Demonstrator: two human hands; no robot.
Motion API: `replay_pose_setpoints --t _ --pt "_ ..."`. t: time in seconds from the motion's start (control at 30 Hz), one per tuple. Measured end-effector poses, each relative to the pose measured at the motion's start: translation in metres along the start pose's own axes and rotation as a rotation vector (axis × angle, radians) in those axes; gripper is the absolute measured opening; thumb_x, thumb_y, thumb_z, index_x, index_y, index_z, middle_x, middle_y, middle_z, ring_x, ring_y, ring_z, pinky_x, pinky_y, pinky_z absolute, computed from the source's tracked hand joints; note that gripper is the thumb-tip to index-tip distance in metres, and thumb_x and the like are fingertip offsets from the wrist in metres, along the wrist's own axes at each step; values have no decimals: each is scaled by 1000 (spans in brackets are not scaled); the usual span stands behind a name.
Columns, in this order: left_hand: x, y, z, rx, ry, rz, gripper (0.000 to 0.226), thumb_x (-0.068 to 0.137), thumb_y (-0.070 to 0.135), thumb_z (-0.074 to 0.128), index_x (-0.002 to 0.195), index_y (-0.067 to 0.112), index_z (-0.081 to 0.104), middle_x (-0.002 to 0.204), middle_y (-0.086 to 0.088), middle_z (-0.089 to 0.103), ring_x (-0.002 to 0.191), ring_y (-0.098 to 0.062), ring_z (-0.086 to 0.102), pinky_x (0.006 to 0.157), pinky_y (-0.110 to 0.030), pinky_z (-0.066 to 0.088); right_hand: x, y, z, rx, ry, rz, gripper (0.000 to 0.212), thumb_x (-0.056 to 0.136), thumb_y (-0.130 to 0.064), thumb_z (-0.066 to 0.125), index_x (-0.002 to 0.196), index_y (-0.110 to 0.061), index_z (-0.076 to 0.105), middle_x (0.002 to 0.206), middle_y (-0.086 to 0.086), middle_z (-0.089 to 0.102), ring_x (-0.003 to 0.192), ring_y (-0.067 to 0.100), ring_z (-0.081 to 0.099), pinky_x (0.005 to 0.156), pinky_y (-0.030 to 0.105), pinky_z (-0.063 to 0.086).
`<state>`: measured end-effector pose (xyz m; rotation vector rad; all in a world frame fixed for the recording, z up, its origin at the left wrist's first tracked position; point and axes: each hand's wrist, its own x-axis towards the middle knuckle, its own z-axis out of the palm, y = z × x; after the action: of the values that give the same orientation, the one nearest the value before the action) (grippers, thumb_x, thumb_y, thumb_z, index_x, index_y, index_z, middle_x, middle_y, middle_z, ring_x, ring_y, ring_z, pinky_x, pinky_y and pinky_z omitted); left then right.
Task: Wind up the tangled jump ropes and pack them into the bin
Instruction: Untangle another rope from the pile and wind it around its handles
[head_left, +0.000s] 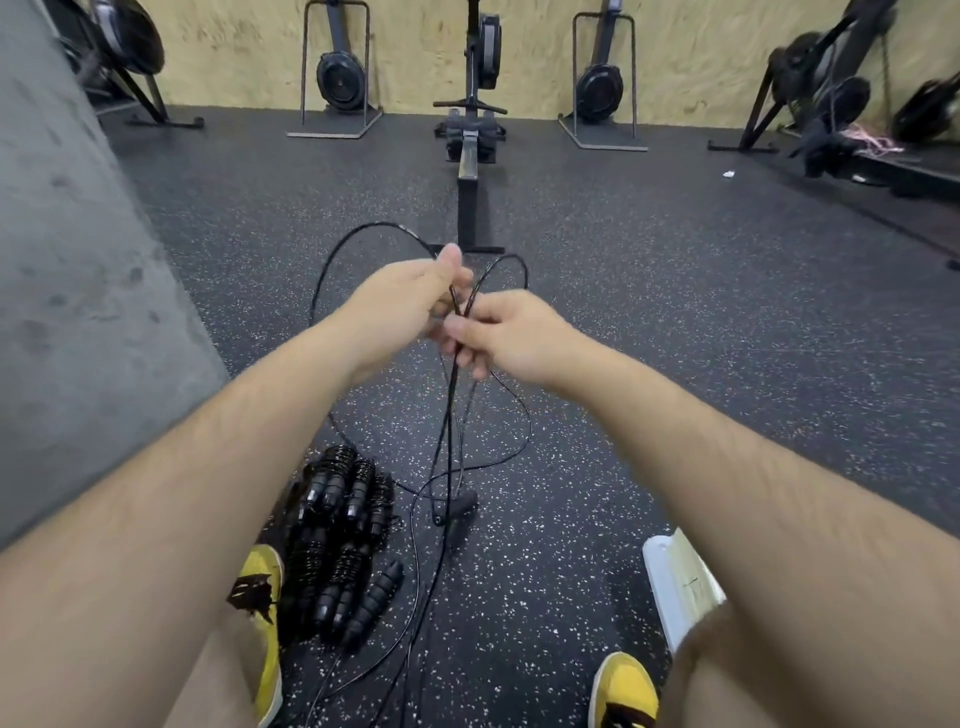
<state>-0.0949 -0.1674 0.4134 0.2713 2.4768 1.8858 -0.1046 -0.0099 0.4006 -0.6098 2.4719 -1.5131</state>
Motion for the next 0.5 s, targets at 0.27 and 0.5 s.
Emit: replay_pose_setpoints --t 0.27,0.5 --pt "-24 -31 1 235 -248 -56 18 107 19 48 110 13 65 104 -3 77 100 -16 71 94 -34 56 19 -10 -15 172 263 -104 24 99 -21 61 92 0 71 81 10 72 61 16 56 58 30 52" --pt "-14 -3 -3 115 54 138 25 105 9 49 88 9 68 82 -9 73 75 -18 72 74 -35 62 10 -5 -22 315 -72 24 33 75 -6 61 106 6 66 90 12 65 67 14 54 55 28 45"
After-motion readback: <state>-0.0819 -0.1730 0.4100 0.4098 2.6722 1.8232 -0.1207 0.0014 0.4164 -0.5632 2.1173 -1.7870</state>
